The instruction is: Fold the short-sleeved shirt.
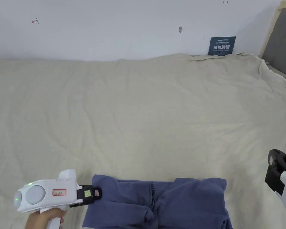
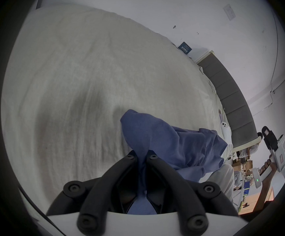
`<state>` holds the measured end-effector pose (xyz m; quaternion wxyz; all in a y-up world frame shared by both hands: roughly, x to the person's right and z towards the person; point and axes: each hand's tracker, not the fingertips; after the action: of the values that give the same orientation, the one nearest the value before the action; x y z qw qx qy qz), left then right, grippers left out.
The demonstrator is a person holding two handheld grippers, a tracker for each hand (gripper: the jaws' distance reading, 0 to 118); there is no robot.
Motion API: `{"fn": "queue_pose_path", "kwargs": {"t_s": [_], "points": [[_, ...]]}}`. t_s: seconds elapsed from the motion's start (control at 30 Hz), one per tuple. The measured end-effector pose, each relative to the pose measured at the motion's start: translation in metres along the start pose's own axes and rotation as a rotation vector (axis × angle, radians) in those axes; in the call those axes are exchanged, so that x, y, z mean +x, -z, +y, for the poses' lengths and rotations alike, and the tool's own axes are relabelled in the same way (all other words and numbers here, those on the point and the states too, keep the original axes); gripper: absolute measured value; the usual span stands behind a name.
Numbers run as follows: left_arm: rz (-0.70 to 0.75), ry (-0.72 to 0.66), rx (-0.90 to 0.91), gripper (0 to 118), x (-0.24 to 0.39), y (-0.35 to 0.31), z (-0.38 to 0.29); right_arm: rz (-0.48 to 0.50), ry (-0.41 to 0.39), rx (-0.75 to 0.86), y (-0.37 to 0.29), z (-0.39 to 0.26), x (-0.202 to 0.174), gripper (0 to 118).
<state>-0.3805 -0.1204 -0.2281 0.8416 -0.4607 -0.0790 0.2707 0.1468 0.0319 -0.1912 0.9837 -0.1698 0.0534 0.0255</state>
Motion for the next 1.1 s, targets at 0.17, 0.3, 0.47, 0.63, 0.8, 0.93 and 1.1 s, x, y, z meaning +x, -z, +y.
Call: {"fn": "queue_pose_path", "kwargs": {"t_s": [0.17, 0.3, 0.47, 0.63, 0.8, 0.93, 1.1], "points": [[0.021, 0.021, 0.02, 4, -0.002, -0.032, 0.012, 0.013, 0.0, 0.015, 0.0, 0.005, -0.002, 1], [0.094, -0.003, 0.043, 4, -0.008, -0.068, 0.021, 0.021, 0.001, 0.023, -0.001, 0.008, -0.005, 1], [0.121, -0.115, 0.088, 4, -0.007, -0.103, 0.031, 0.032, 0.003, 0.026, -0.002, 0.009, -0.009, 1], [0.043, -0.122, 0.055, 4, 0.036, -0.099, 0.039, 0.036, 0.009, 0.026, -0.001, 0.006, -0.005, 1], [-0.015, 0.006, -0.025, 4, 0.1, -0.058, 0.047, 0.027, 0.016, 0.031, -0.006, 0.005, 0.0, 1], [-0.042, 0.074, -0.07, 4, 0.143, -0.019, 0.046, 0.012, 0.019, 0.035, -0.01, 0.003, 0.009, 1], [-0.111, 0.128, -0.152, 4, 0.192, 0.025, 0.034, -0.001, 0.021, 0.038, -0.012, 0.001, 0.018, 1]]}}
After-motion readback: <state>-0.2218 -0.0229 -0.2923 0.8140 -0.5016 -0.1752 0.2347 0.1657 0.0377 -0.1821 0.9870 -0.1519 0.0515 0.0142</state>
